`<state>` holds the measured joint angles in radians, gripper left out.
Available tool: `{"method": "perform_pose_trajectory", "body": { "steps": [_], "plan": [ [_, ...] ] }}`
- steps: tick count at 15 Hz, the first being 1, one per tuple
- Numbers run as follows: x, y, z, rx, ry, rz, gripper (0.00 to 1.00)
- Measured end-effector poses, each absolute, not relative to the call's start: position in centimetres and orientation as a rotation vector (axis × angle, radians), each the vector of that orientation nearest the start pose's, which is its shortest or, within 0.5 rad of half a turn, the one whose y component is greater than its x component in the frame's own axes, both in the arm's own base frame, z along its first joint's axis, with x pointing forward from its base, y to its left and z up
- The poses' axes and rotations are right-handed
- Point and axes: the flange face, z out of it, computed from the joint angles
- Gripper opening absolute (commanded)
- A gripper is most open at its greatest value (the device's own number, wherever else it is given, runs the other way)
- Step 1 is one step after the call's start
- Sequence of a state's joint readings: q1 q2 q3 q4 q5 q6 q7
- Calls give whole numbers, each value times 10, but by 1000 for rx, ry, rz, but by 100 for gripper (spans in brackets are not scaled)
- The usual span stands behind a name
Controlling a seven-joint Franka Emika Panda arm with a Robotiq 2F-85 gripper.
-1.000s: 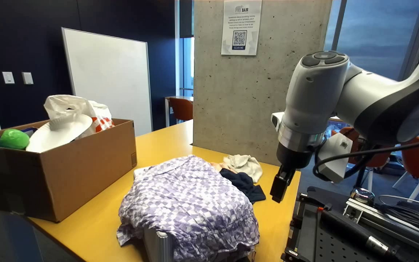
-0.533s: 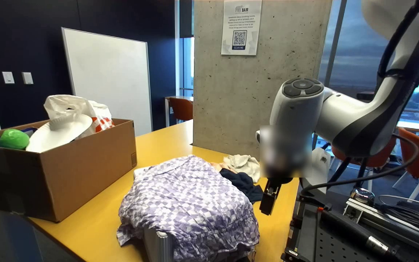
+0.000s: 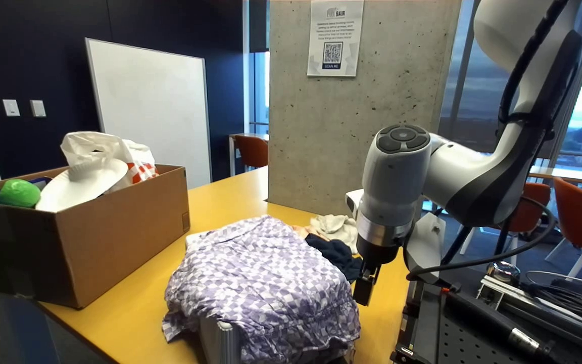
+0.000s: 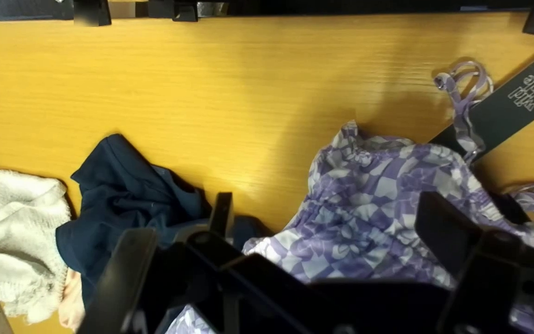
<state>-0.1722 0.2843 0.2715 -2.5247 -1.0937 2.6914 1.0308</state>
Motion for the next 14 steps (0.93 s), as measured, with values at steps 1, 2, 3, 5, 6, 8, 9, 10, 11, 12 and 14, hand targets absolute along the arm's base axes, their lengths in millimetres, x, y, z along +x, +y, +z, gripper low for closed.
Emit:
{"method": "perform_pose_trajectory", "body": {
  "steps": [1,2,3,5,6,8,9,10,11,12,14],
  "plan": [
    [424,81,160,-3448,-149,-229,100],
    [423,84,158,-3449,-171,-233,100],
    [421,88,156,-3448,-192,-240,100],
    [416,96,151,-3447,-238,-258,100],
    [414,99,149,-3448,-254,-268,100],
    [411,103,147,-3449,-278,-291,100],
    [409,102,145,-3451,-291,-304,100],
    [408,101,144,-3454,-302,-317,100],
    [408,99,142,-3457,-313,-331,100],
    [408,97,140,-3459,-324,-346,100],
    [412,95,133,-3460,-355,-371,100]
  ]
}}
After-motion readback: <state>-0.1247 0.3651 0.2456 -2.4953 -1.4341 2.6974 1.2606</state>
